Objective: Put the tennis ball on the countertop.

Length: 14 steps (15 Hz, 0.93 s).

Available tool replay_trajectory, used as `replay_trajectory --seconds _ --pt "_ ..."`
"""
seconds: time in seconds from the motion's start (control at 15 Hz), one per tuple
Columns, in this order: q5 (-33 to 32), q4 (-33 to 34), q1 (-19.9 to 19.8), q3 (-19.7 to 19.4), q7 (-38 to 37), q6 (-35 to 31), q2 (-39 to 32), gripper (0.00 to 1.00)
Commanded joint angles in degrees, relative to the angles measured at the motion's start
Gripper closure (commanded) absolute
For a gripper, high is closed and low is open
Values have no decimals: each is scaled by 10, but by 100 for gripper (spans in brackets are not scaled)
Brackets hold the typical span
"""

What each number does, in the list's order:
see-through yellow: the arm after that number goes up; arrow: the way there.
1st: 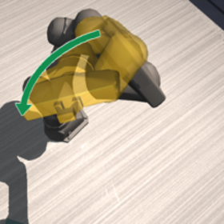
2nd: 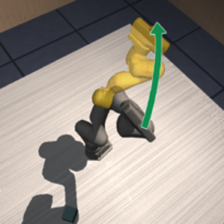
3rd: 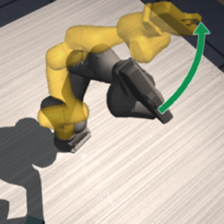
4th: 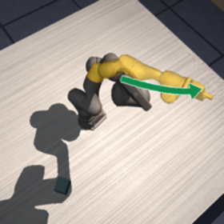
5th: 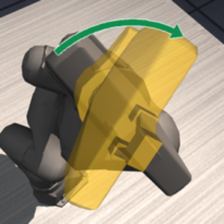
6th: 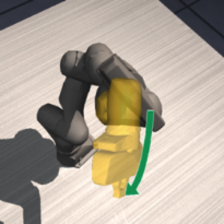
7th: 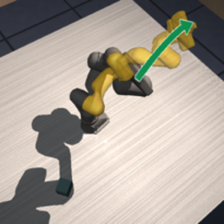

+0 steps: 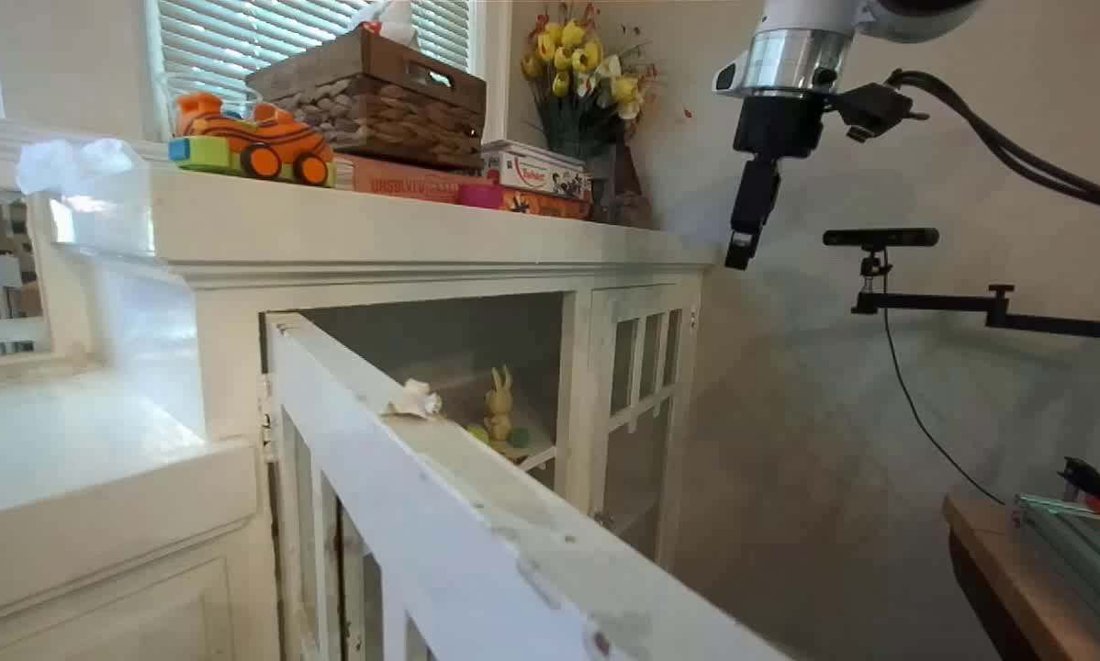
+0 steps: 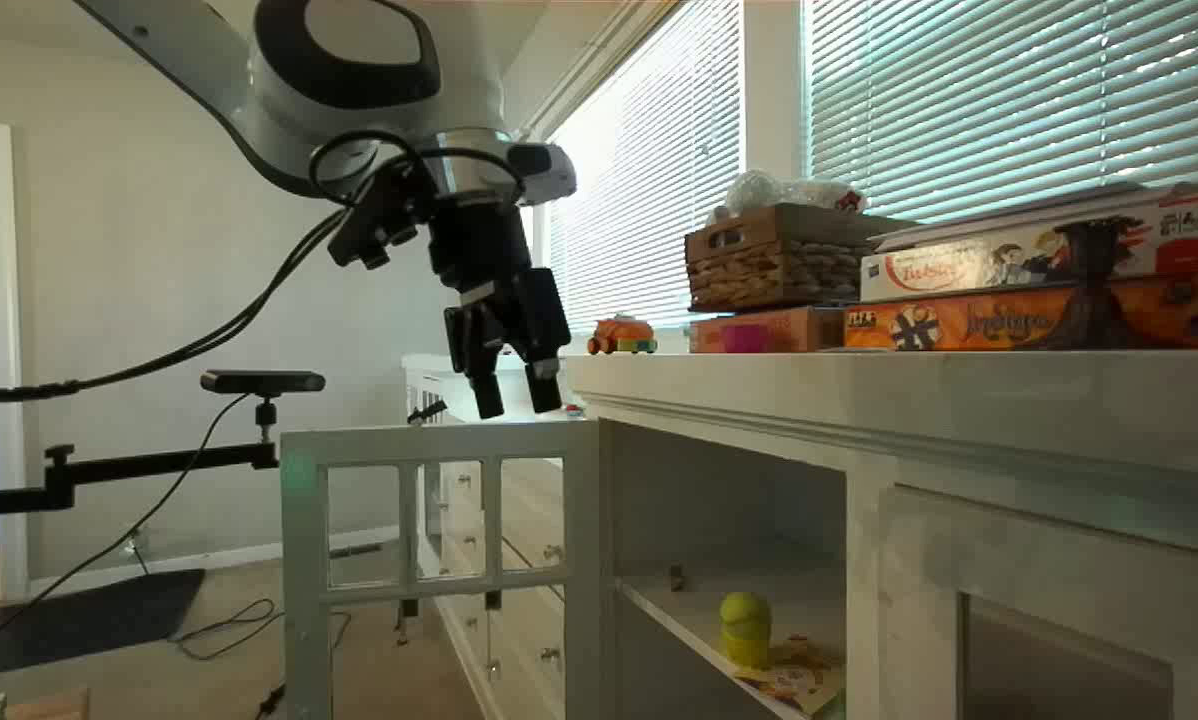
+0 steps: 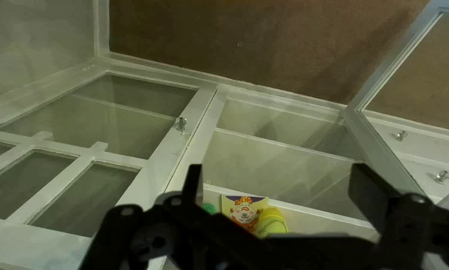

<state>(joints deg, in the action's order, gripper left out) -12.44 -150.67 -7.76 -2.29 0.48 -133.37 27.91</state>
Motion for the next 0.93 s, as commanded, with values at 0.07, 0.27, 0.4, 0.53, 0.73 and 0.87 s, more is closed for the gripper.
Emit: replay_trajectory --seconds 0.07,0.27,0.4,0.53,0.73,0.87 --pt "-1 1 2 -2 -1 2 0 0" --pt "-1 1 2 -2 -1 2 0 0" --pt "-19 -1 -7 5 -14 -15 -9 0" --pt "-55 4 -31 18 -54 -46 -50 0" --pt "-108 10 -65 25 -125 -136 -120 0" --pt "-135 17 -80 25 -166 -189 -167 0"
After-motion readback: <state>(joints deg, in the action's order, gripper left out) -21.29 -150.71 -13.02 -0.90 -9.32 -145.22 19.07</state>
